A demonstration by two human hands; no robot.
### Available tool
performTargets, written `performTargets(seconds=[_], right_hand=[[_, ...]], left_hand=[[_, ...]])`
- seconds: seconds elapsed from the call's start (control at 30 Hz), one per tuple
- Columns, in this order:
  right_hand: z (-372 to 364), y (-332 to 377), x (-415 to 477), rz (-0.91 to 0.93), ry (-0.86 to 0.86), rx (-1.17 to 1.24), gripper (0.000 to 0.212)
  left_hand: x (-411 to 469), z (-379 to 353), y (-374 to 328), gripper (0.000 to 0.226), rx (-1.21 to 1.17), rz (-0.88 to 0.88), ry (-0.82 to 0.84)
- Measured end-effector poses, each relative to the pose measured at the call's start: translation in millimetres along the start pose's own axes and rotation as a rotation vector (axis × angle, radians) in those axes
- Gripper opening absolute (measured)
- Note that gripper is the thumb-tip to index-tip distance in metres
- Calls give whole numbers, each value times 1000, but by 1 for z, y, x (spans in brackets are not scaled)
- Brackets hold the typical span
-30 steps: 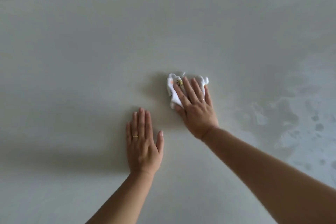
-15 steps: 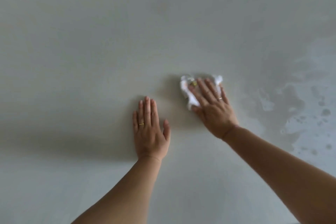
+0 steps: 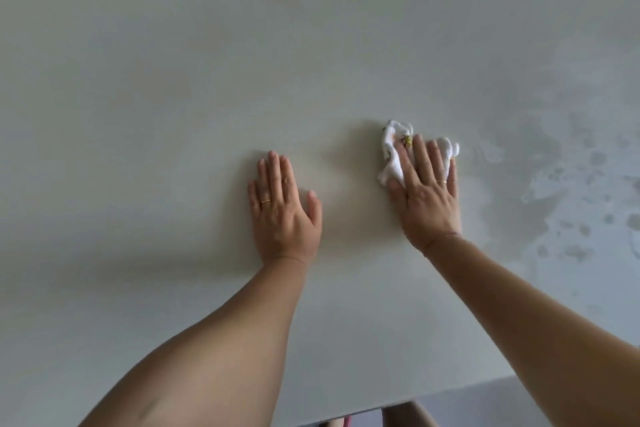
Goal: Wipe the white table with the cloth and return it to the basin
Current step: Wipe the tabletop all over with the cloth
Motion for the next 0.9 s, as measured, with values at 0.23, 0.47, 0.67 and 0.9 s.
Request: performTargets(seconds=[0.23,0.47,0.67,0.9], right_hand=[[-17,54,-49,274,43,-95,58],[-8,-13,-39,-59,6,13,57],[-19,33,-83,288,15,-57,57],[-12,-26,-75,128,3,-44,58]], left_hand=[[0,-3,1,68,-15,-5,4],[0,-3,3,68,3,-6,-26],[-1,-8,2,65,59,-1,19],[-37,3,-7,64,40,3,-18]])
Point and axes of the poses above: each hand's wrist, its own x-axis towards the middle knuckle, its own z-axis out of the back of the hand, y = z × x, the point moved 7 cm from there along x, towards the middle knuckle, and after that the axes turned 6 degrees about -x, right-handed, at the moved point
